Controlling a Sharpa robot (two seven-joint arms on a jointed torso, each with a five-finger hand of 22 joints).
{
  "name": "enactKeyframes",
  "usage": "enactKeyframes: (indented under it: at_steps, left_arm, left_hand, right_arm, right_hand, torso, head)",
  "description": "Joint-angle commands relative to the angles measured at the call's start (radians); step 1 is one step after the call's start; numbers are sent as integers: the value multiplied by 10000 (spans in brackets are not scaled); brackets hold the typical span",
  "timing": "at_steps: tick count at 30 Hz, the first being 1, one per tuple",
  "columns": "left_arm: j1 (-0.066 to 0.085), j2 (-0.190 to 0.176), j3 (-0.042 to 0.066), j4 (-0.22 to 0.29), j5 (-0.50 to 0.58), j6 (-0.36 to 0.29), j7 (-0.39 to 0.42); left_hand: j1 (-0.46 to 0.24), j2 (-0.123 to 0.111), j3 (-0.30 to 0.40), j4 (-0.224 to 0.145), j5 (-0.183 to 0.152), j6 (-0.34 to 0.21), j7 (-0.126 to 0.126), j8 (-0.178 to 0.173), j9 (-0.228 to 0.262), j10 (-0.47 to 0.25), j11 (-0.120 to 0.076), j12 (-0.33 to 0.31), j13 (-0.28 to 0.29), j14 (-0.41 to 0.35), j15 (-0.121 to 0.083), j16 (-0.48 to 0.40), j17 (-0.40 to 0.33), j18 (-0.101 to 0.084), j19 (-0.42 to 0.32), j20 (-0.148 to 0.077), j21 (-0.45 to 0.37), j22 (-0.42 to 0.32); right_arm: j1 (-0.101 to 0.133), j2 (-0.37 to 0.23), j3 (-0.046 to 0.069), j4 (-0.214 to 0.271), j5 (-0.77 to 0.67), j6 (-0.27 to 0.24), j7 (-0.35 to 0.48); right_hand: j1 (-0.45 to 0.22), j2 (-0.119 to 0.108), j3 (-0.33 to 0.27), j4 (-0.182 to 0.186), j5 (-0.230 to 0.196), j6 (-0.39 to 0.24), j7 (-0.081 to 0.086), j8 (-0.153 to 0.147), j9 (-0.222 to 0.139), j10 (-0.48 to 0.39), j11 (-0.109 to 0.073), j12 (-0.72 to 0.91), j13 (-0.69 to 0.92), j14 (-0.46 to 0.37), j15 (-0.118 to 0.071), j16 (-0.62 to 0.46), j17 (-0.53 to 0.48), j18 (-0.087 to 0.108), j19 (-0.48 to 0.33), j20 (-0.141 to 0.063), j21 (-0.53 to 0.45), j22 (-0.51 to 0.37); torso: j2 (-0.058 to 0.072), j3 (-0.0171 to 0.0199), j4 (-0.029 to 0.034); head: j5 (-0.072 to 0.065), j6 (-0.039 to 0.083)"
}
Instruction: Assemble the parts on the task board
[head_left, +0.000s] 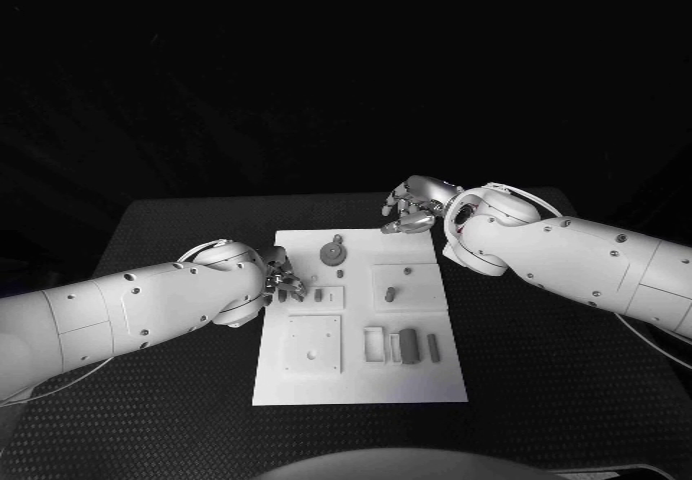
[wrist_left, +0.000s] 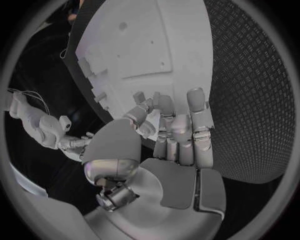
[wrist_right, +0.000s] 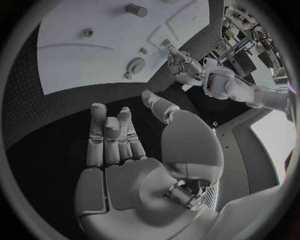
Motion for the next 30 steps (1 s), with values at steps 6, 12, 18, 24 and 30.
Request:
enactKeyframes:
  at_steps: [6,12,18,24,30]
  left_arm:
    - [-18,20,-5,26,-123,69,68]
    - [-18,31,-5,-27,-153,82,64]
    - [-41,81,-6,-98,-257,-144,59]
    - [-102,114,-6,-99,-114,-295,29]
    - [-106,109,-6,-38,15,-304,-43]
  left_hand:
    - [27,78,169,-170,55,148,37,683,1257,145,-153,49,8,223,-323,58,14,-132,121,-196,64,239]
    - [27,78,169,-170,55,148,37,683,1257,145,-153,49,8,223,-323,58,14,-132,121,-196,64,239]
    - [-147,-290,92,-170,1450,368,-41,900,1350,331,-176,246,77,299,-343,244,81,-123,231,-169,205,256]
    - [-157,-262,80,-221,1639,388,-56,947,1363,349,-181,287,83,303,-345,291,91,-127,232,-171,244,255]
    - [-298,-77,103,-507,3170,609,-160,1141,1393,575,-205,459,145,370,-336,579,229,-132,325,-123,435,278]
  right_arm:
    - [0,-8,4,21,-14,106,33]
    - [0,-15,4,26,-13,107,32]
    - [0,-16,4,30,-11,113,32]
    - [0,-23,4,26,-11,126,31]
    - [0,-30,4,27,-12,156,24]
  right_hand:
    - [-29,79,-3,39,-32,4,73,66,-20,-72,-19,27,-19,-44,29,46,-16,125,0,-33,-40,162]
    - [-30,80,-4,42,-32,2,73,69,-24,-73,-18,29,-22,-45,29,46,-17,125,-1,-32,-41,162]
    - [-31,80,-4,46,-32,1,73,72,-27,-74,-18,30,-24,-46,30,45,-18,125,-2,-32,-42,162]
    - [-21,82,-1,41,-31,0,73,75,-30,-74,-19,32,-26,-46,29,46,-19,125,-2,-33,-42,162]
    - [-16,81,-1,38,-31,-2,73,76,-32,-74,-19,34,-28,-46,29,47,-20,125,-2,-34,-42,162]
  torso:
    - [2,0,-5]
    - [3,2,-5]
    - [4,2,-7]
    - [3,-2,-8]
    - [0,4,-3]
  head:
    - [21,-11]
    - [30,-17]
    - [43,-25]
    - [46,-33]
    - [43,-45]
